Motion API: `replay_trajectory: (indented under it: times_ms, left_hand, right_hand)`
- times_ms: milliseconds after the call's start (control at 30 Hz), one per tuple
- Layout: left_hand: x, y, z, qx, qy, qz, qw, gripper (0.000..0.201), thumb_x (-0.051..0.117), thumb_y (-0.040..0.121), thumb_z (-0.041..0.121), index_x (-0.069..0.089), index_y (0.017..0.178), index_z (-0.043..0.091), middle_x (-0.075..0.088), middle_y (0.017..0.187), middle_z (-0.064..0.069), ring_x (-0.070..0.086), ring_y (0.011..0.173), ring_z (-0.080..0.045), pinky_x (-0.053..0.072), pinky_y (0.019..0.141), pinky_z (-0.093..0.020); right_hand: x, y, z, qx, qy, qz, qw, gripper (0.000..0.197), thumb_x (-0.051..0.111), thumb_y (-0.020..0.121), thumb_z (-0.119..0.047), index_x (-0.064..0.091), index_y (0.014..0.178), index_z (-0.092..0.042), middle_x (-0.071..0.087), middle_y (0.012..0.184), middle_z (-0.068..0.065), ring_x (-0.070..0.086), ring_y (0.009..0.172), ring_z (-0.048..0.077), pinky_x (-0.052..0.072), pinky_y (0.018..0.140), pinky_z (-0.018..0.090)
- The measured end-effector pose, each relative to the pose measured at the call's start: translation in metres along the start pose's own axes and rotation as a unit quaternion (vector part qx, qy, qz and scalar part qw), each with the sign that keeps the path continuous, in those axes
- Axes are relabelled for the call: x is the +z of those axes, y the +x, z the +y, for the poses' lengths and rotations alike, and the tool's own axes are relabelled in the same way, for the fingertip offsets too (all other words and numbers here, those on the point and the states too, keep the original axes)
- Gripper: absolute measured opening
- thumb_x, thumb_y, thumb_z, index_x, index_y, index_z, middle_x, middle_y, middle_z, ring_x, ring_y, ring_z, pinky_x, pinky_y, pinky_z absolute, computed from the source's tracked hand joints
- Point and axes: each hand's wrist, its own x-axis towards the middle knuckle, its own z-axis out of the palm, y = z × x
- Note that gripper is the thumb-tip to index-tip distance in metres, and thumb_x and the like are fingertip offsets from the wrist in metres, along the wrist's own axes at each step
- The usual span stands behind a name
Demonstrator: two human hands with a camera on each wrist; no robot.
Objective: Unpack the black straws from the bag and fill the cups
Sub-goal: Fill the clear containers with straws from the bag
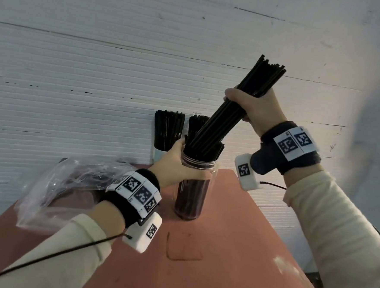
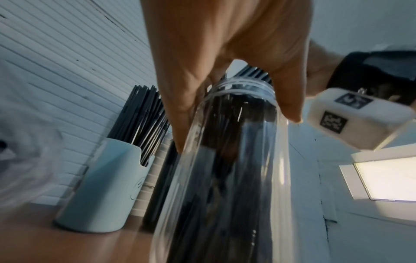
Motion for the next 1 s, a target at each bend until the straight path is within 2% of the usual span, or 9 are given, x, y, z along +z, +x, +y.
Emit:
replay_trajectory:
  times_ms: [100,200,300,433,533,633,700,867,1000]
  left_hand:
    - [-0.004,-0.001,0.0,0.005,0.004,-0.007,1.0,0.096,0.09,0.063,0.025,0.035,0.142,0.018,0.06,0.118,0.016,0.056,0.105,0.009,0.043,0.083,-0.007]
    - [-0.006,-0.001,-0.001,0.012,0.016,-0.012,1.0,0.095,0.089,0.062,0.032,0.038,0.141,0.021,0.06,0.124,0.013,0.057,0.11,0.003,0.044,0.092,-0.015]
    - [-0.006,-0.002,-0.001,0.013,0.018,-0.009,1.0,0.095,0.089,0.062,0.034,0.037,0.141,0.022,0.059,0.126,0.012,0.056,0.114,-0.001,0.043,0.097,-0.02]
    - [-0.005,-0.005,0.001,0.014,0.007,-0.005,1.0,0.085,0.087,0.068,0.026,0.037,0.136,0.024,0.059,0.119,0.015,0.055,0.106,0.006,0.045,0.081,-0.008]
    - [-0.005,-0.005,0.001,0.013,0.008,-0.005,1.0,0.083,0.087,0.068,0.026,0.039,0.136,0.023,0.061,0.12,0.012,0.058,0.109,0.001,0.045,0.092,-0.018]
    - [-0.005,-0.006,0.001,0.009,0.013,-0.002,1.0,0.081,0.087,0.068,0.028,0.04,0.133,0.027,0.06,0.118,0.015,0.057,0.109,0.0,0.043,0.094,-0.021]
    - [-0.005,-0.006,0.002,0.009,0.016,0.0,1.0,0.08,0.087,0.068,0.028,0.04,0.132,0.028,0.058,0.115,0.018,0.056,0.106,0.004,0.041,0.088,-0.016]
    - [-0.005,-0.006,0.002,0.008,0.021,0.004,1.0,0.082,0.087,0.067,0.029,0.04,0.135,0.026,0.06,0.12,0.013,0.057,0.109,-0.001,0.041,0.087,-0.015]
    - [-0.005,-0.006,0.002,0.012,0.023,0.005,1.0,0.081,0.087,0.067,0.028,0.041,0.134,0.025,0.06,0.118,0.015,0.056,0.105,0.005,0.042,0.083,-0.012]
  right_hand:
    - [0.002,0.007,0.003,0.007,-0.033,-0.014,0.999,0.022,0.074,0.076,-0.026,0.066,0.084,-0.006,0.067,0.081,0.01,0.059,0.071,0.023,0.04,0.054,0.026]
    - [0.013,0.007,0.0,0.008,-0.095,-0.073,0.993,0.025,0.074,0.077,-0.024,0.065,0.084,-0.003,0.063,0.079,0.014,0.056,0.067,0.02,0.039,0.053,0.025]
    - [0.026,0.002,0.001,0.008,-0.138,-0.119,0.983,0.022,0.075,0.079,-0.025,0.059,0.069,-0.012,0.06,0.066,0.001,0.056,0.057,0.009,0.042,0.05,0.022]
    - [0.04,-0.012,0.021,0.008,-0.195,-0.175,0.965,0.03,0.075,0.076,-0.049,0.063,0.072,-0.022,0.067,0.072,-0.009,0.066,0.075,0.007,0.054,0.074,0.029]
    - [0.045,-0.024,0.033,0.007,-0.241,-0.179,0.954,0.055,0.063,0.065,-0.079,0.065,0.095,-0.032,0.067,0.099,-0.007,0.06,0.107,0.018,0.05,0.093,0.042]
    - [0.043,-0.032,0.025,-0.001,-0.178,-0.128,0.976,0.058,0.07,0.076,-0.059,0.052,0.123,-0.029,0.058,0.118,-0.007,0.054,0.111,0.007,0.045,0.09,0.02]
    - [0.041,-0.034,0.018,-0.064,-0.148,-0.079,0.984,0.071,0.072,0.08,-0.045,0.036,0.139,-0.026,0.047,0.135,-0.005,0.047,0.122,0.005,0.037,0.093,0.01]
    - [0.047,-0.04,0.019,-0.213,-0.149,-0.046,0.964,0.063,0.056,0.093,-0.01,0.026,0.148,-0.011,0.036,0.149,0.003,0.045,0.131,0.011,0.04,0.107,0.024]
    - [0.05,-0.043,0.025,-0.285,-0.089,0.02,0.954,0.072,0.048,0.087,0.012,0.013,0.149,-0.001,0.027,0.15,0.01,0.039,0.137,0.021,0.049,0.1,0.031]
